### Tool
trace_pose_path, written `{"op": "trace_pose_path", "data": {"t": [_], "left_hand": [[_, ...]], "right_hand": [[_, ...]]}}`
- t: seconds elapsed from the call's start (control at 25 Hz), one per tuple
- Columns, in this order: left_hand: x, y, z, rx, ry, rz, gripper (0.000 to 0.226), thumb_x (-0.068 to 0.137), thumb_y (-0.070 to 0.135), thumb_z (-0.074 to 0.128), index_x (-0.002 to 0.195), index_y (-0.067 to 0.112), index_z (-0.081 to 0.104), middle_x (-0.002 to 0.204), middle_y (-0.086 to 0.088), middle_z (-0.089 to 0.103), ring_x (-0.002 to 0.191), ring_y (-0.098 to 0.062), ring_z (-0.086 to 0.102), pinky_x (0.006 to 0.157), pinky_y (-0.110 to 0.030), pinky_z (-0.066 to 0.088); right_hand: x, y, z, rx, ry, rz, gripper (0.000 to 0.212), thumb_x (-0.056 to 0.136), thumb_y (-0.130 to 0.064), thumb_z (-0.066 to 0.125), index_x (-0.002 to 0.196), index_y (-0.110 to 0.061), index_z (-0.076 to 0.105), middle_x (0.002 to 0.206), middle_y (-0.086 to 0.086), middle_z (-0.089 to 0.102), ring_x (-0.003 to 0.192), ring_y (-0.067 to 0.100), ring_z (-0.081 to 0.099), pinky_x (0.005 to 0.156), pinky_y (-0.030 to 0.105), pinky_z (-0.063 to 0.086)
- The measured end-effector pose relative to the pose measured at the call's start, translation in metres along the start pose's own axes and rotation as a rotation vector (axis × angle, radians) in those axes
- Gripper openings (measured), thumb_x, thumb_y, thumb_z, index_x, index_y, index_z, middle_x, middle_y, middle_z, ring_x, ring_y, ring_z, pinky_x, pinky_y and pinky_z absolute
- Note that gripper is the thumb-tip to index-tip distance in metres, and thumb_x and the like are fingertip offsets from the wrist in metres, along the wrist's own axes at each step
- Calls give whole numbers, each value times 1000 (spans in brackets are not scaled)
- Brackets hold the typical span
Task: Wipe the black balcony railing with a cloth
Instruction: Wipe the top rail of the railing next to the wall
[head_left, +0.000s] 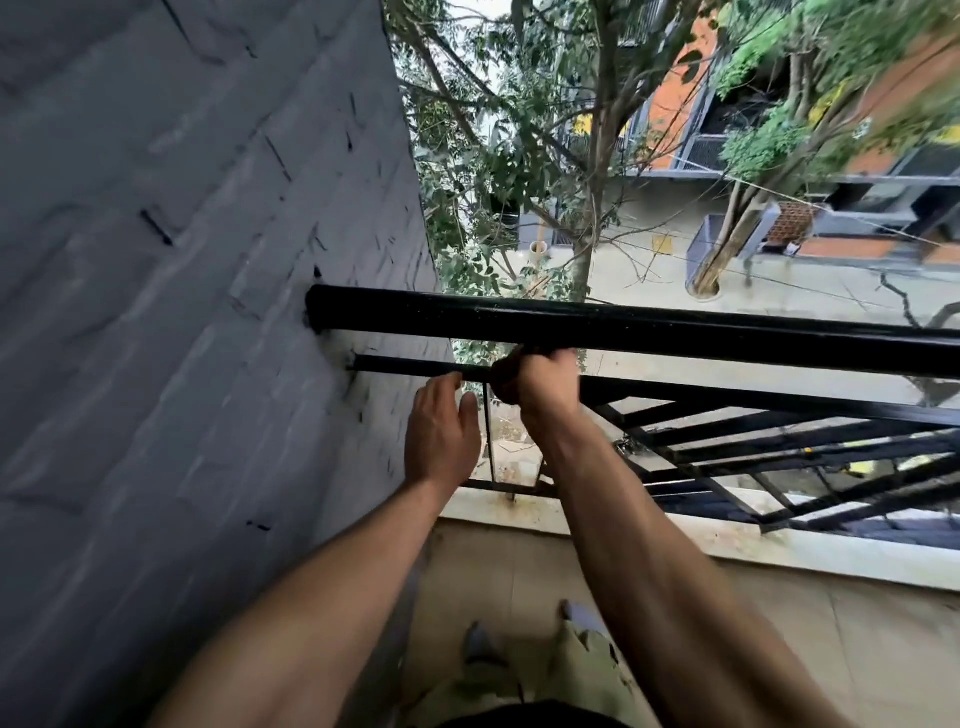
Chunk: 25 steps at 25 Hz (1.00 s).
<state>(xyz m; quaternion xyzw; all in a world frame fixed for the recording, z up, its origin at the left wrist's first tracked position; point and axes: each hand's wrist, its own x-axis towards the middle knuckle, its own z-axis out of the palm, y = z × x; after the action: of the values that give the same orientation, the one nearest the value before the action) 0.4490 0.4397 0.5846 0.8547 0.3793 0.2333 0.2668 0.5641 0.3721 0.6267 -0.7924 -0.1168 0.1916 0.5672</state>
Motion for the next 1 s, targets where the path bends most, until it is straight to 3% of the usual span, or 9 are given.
{"op": "trace_pose_path", "data": {"t": [0.08,0.16,0.2,0.28,0.4,0.52,0.68,0.84,1.0], "left_hand": [[-3,4,4,-14,-8,2,51,99,39,33,127,5,57,122,-12,62,115,-30,53,93,-40,46],[-4,5,8,23,-51,4,48,98,36,39,130,5,55,127,-12,60,120,-30,51,96,-42,48],[-4,6,9,61,-89,9,46,98,32,45,134,5,53,133,-12,57,125,-29,49,99,-43,47],[-1,6,10,167,-182,42,55,92,23,57,143,7,44,147,-11,48,136,-28,42,109,-41,41],[7,2,5,260,-291,72,68,85,19,63,149,15,40,160,-7,32,146,-27,30,117,-40,32],[13,-10,-7,210,-253,74,61,81,6,61,141,15,50,157,-5,38,145,-24,33,117,-37,32],[14,-25,-16,139,-74,-61,56,80,-2,57,135,8,52,146,-7,49,139,-25,40,114,-36,38],[13,-31,-15,154,-18,-48,66,79,-2,56,144,0,44,150,-14,45,140,-29,39,115,-35,36],[20,-45,-28,-77,90,-200,57,88,-1,44,145,6,48,149,-13,49,139,-26,44,115,-28,33]], "right_hand": [[-10,8,2,-67,78,-114,41,77,11,47,109,-10,61,94,14,72,72,18,67,60,24,51],[-20,19,4,-172,-80,-241,54,76,-3,53,126,-25,51,122,-3,62,105,13,61,91,24,51],[-14,19,4,-194,-80,-168,56,69,-11,57,123,-24,50,124,-1,59,108,18,59,94,31,52],[-5,-5,5,188,-23,172,44,59,-12,54,103,-19,55,109,12,65,92,28,65,77,42,59],[-22,-12,13,783,170,526,26,80,6,57,98,-13,60,99,17,70,76,31,68,67,39,54],[-43,-8,17,949,53,666,22,91,14,52,90,-5,64,83,17,67,64,25,66,65,40,56],[-22,-19,30,477,-203,170,22,90,0,68,111,-4,63,91,20,72,67,31,71,50,27,47],[-10,36,49,-755,-118,-418,68,87,-5,51,152,-1,30,145,26,46,133,40,46,108,43,44],[-12,16,97,-875,-452,-475,80,93,-44,27,161,-4,14,164,25,19,153,40,13,127,46,8]]}}
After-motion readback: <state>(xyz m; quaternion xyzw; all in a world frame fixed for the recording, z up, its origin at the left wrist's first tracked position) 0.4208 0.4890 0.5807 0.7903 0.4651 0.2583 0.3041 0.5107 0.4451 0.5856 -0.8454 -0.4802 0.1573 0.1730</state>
